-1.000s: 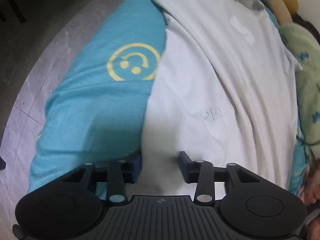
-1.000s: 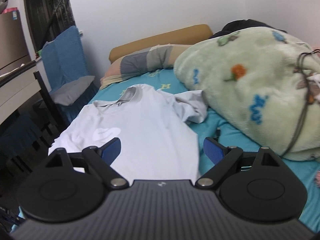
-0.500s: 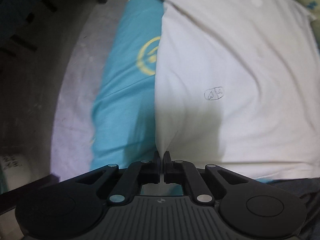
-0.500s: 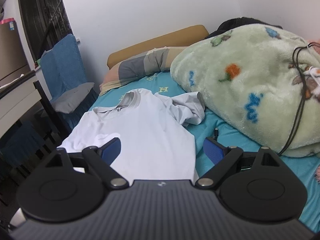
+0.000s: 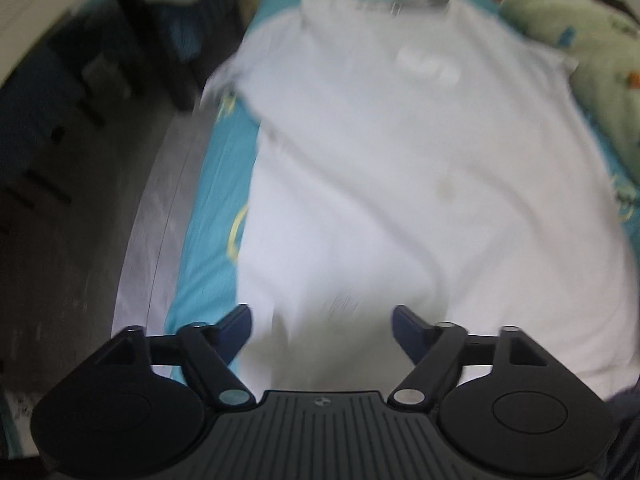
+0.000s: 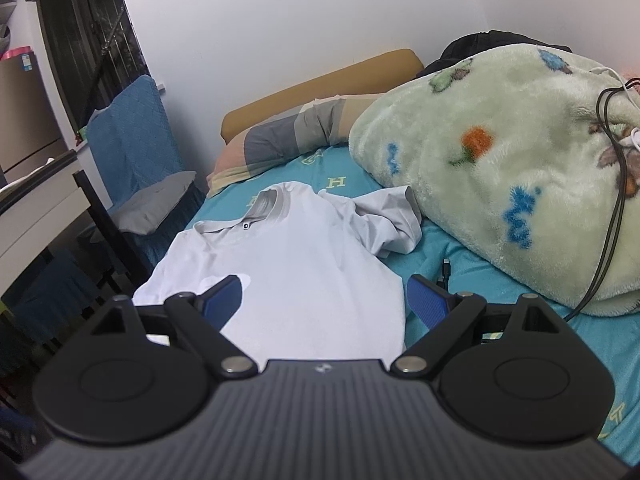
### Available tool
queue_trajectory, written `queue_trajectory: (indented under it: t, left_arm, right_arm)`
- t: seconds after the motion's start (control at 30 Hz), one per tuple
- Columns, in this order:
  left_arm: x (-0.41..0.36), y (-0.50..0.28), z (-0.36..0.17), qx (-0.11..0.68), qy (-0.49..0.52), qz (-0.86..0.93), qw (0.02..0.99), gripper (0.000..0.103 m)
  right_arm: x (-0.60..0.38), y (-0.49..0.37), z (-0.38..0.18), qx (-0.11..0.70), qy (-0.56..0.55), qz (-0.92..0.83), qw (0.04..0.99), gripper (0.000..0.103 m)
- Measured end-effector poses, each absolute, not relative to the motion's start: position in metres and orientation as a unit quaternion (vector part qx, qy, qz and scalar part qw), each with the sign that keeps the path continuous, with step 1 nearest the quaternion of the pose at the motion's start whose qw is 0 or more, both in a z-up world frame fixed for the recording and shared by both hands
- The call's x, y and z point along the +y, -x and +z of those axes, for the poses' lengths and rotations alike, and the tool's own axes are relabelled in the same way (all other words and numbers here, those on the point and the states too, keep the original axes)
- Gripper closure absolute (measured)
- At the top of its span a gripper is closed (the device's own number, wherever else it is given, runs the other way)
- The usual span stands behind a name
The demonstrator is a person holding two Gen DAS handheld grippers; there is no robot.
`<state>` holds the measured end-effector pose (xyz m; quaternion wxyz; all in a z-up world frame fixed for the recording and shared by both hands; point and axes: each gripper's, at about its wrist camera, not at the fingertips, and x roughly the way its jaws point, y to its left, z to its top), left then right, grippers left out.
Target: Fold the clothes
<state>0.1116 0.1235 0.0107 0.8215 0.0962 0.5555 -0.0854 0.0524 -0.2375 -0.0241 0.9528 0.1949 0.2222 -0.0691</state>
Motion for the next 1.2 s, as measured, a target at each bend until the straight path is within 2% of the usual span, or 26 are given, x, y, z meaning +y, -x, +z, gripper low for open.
queue_trajectory:
  t: [0.2, 0.33, 0.63, 0.83, 1.03, 1.2]
  left_arm:
    - [0.068, -0.117, 0.041, 0.440, -0.088, -0.101, 0.888, 0.008]
    - [0.039, -0.128, 0.051, 0.415, -0.056, -0.116, 0.901, 0.008]
    - [0.022, -0.129, 0.033, 0.313, -0.015, -0.112, 0.943, 0.004]
    - [0.021, -0.121, 0.003, 0.297, -0.013, -0.118, 0.947, 0.004]
    - [0.015, -0.117, -0.004, 0.290, -0.024, -0.126, 0.948, 0.004]
    - [0.013, -0.116, -0.007, 0.287, -0.027, -0.126, 0.949, 0.004]
  right_arm:
    - [-0.239, -0.059, -0.027, 0.222, -0.191, -0.065, 0.954, 0.012]
    - [-0.239, -0.063, -0.027, 0.216, -0.185, -0.070, 0.956, 0.012]
    - [-0.246, -0.072, -0.027, 0.195, -0.185, -0.074, 0.960, 0.012]
    - [-0.248, -0.080, -0.029, 0.184, -0.180, -0.073, 0.964, 0.012]
    - [-0.249, -0.093, -0.035, 0.175, -0.168, -0.076, 0.967, 0.012]
    - [-0.258, -0.116, -0.050, 0.201, -0.188, -0.074, 0.958, 0.012]
